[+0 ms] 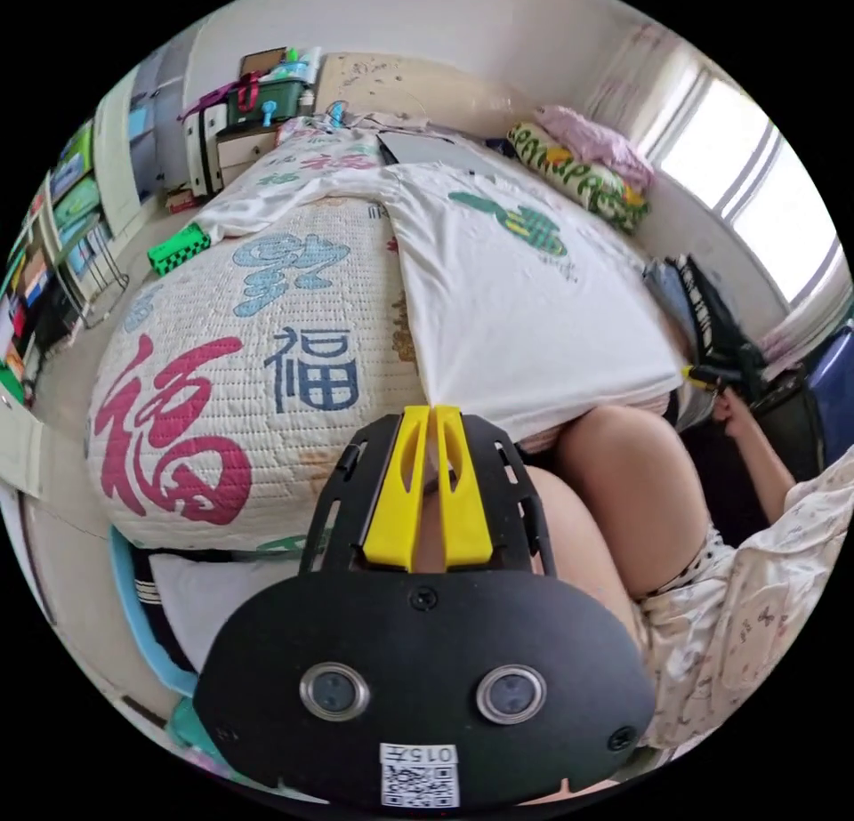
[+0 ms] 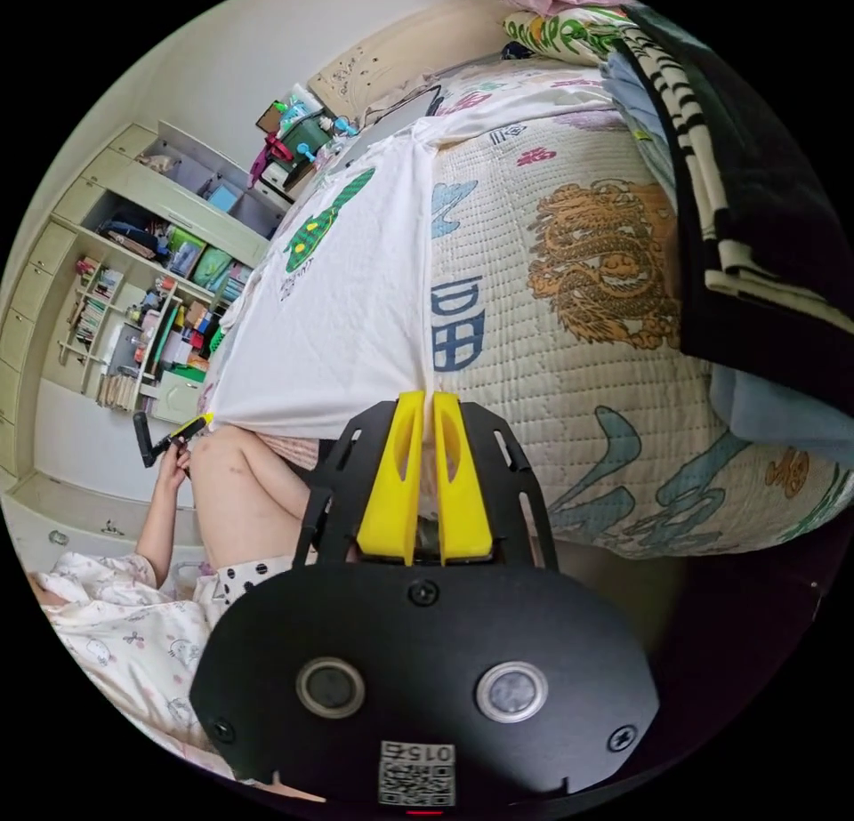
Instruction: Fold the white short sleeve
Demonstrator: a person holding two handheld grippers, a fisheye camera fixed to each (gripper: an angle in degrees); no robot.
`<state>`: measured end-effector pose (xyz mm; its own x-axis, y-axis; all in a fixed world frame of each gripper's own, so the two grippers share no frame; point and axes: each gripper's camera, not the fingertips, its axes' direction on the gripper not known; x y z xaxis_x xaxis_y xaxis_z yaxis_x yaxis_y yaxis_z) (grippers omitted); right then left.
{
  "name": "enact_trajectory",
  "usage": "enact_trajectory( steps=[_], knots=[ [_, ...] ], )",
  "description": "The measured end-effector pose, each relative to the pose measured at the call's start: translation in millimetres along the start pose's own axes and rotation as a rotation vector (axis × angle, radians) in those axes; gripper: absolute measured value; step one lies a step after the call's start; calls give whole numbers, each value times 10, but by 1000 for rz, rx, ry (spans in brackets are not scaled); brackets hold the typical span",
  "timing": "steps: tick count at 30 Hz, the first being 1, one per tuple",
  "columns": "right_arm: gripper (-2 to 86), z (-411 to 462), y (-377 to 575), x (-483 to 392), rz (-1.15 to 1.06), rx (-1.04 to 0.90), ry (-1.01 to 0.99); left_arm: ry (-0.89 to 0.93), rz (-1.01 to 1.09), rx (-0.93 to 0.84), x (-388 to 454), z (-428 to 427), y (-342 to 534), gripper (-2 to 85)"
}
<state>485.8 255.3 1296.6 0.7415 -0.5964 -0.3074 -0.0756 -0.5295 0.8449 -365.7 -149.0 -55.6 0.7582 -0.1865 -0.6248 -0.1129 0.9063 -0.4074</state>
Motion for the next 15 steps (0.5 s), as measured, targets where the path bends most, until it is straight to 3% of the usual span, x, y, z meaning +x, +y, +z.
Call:
enact_trajectory(
  steps=[2, 15],
  knots=[
    [7, 158, 71, -99, -40, 8, 60, -57, 23, -66, 199, 150, -48, 3],
    [10, 689, 900, -745, -118, 202, 368, -237, -58, 96, 811, -458, 233, 0]
  ],
)
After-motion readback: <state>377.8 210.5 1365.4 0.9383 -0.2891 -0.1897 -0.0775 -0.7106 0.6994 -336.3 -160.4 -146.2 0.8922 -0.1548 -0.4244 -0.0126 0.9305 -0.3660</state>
